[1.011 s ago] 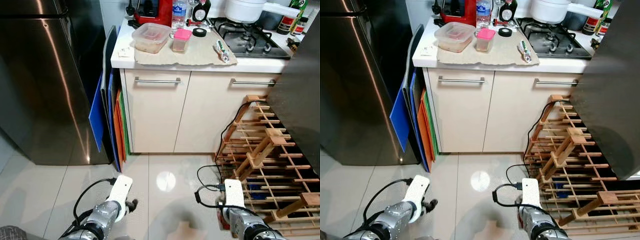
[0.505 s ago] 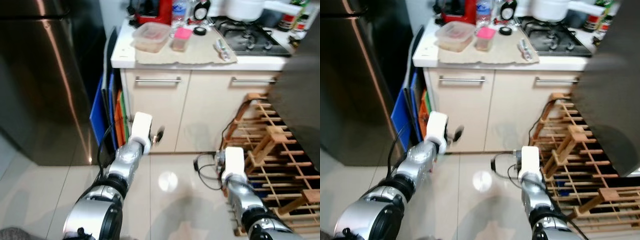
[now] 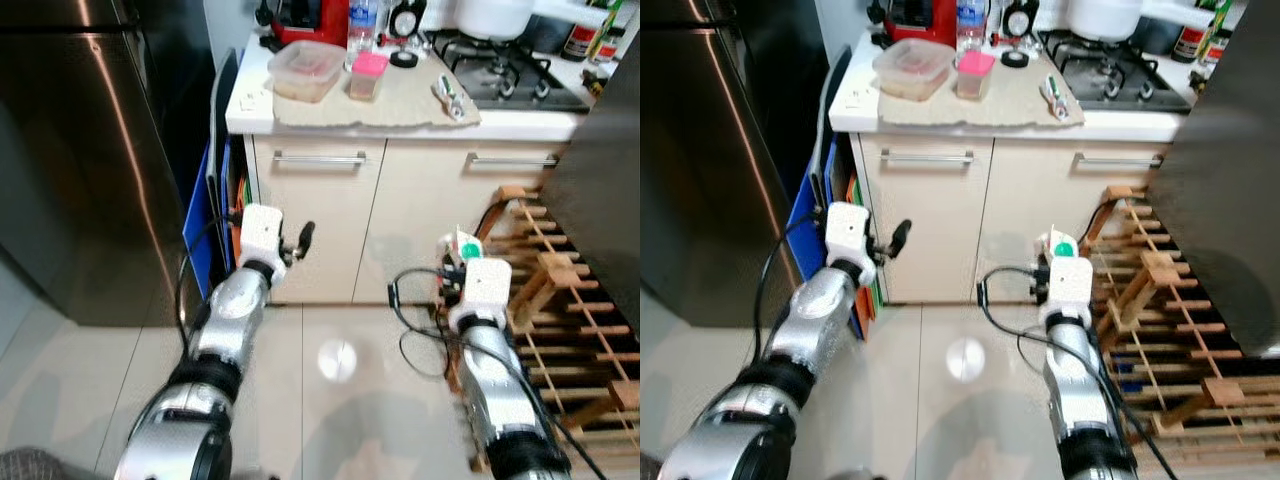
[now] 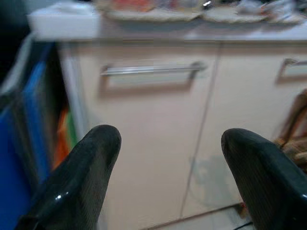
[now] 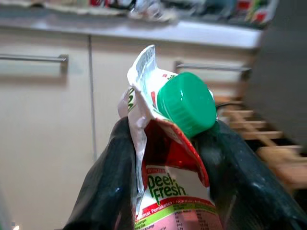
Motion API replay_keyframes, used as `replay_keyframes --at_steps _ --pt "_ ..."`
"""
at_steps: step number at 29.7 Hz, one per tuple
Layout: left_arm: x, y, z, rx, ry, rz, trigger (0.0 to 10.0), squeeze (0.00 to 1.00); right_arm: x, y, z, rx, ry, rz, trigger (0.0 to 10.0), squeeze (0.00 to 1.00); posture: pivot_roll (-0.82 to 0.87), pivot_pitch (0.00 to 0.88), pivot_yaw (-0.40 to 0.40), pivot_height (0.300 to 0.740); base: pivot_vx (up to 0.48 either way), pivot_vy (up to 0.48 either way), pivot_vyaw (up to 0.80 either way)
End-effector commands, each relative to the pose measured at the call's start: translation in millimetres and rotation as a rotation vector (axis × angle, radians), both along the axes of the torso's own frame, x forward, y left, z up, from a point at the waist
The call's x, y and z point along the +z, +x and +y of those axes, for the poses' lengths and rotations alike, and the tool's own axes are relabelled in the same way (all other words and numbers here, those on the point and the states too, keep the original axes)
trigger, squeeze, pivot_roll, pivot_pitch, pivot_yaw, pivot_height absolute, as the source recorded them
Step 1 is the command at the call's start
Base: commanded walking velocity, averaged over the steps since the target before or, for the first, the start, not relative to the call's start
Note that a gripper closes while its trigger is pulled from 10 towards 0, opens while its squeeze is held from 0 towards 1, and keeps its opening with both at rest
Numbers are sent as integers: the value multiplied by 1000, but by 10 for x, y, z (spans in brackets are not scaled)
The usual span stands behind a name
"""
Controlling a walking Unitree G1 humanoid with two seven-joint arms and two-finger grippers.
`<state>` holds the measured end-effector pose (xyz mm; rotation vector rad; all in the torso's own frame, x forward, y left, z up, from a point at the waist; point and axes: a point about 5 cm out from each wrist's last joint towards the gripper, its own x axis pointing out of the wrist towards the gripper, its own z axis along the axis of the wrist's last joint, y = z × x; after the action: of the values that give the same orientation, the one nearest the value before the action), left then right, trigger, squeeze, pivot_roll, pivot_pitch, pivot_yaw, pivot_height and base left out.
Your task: Restocking fridge
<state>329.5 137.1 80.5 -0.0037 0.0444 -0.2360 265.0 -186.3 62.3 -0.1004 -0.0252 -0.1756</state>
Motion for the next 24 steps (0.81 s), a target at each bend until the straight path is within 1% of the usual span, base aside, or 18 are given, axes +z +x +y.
replay_keyframes --at_steps 1,4,5,6,8,11,13,14,16,17,18,19,20,22,24 --pt "54 -28 16 -9 1 -29 10000 0 48 -58 -30 12 -11 -29 10000 0 71 0 -10 740 0 0 0" --pt "49 -59 18 -15 6 -37 10000 0 24 -107 -48 19 -13 -24 10000 0 71 0 -10 740 0 0 0" --pt "10 -153 34 -52 18 -50 10000 0 -29 -216 -88 28 -20 -9 10000 0 67 0 -18 740 0 0 0" --pt "-51 -267 82 -77 11 -57 10000 0 -84 -337 -127 38 -20 11 10000 0 61 0 -22 740 0 0 0" --pt "-124 -399 144 -98 -15 -51 10000 0 -140 -479 -175 43 -22 40 10000 0 58 0 -28 740 0 0 0" --pt "-136 -417 149 -99 -30 -42 10000 0 -150 -507 -188 37 -16 49 10000 0 59 0 -31 740 0 0 0" --pt "-90 -397 44 -124 -47 -38 10000 0 -96 -464 -125 58 10 37 10000 0 51 0 -26 740 0 0 0" --pt "-90 -397 44 -124 -47 -38 10000 0 -96 -464 -125 58 10 37 10000 0 51 0 -26 740 0 0 0" --pt "-14 -384 -56 -135 -58 -60 10000 0 8 -398 -31 79 19 -13 10000 0 51 0 -18 740 0 0 0" --pt "-14 -384 -56 -135 -58 -60 10000 0 8 -398 -31 79 19 -13 10000 0 51 0 -18 740 0 0 0" --pt "20 -388 -62 -133 -56 -77 10000 0 53 -392 -12 89 5 -38 10000 0 51 0 -18 740 0 0 0" --pt "146 -400 -49 -131 -54 -148 10000 0 152 -404 11 84 -12 -87 10000 0 51 0 -12 740 0 0 0" --pt "209 -398 -35 -124 -43 -180 10000 0 192 -407 17 85 -33 -106 10000 0 50 0 -7 740 0 0 0" --pt "247 -396 -23 -119 -36 -198 10000 0 215 -408 20 87 -46 -116 10000 0 49 0 -5 740 0 0 0" --pt "251 -385 -18 -117 -31 -193 10000 0 213 -402 12 78 -49 -111 10000 0 48 0 -4 740 0 0 0"
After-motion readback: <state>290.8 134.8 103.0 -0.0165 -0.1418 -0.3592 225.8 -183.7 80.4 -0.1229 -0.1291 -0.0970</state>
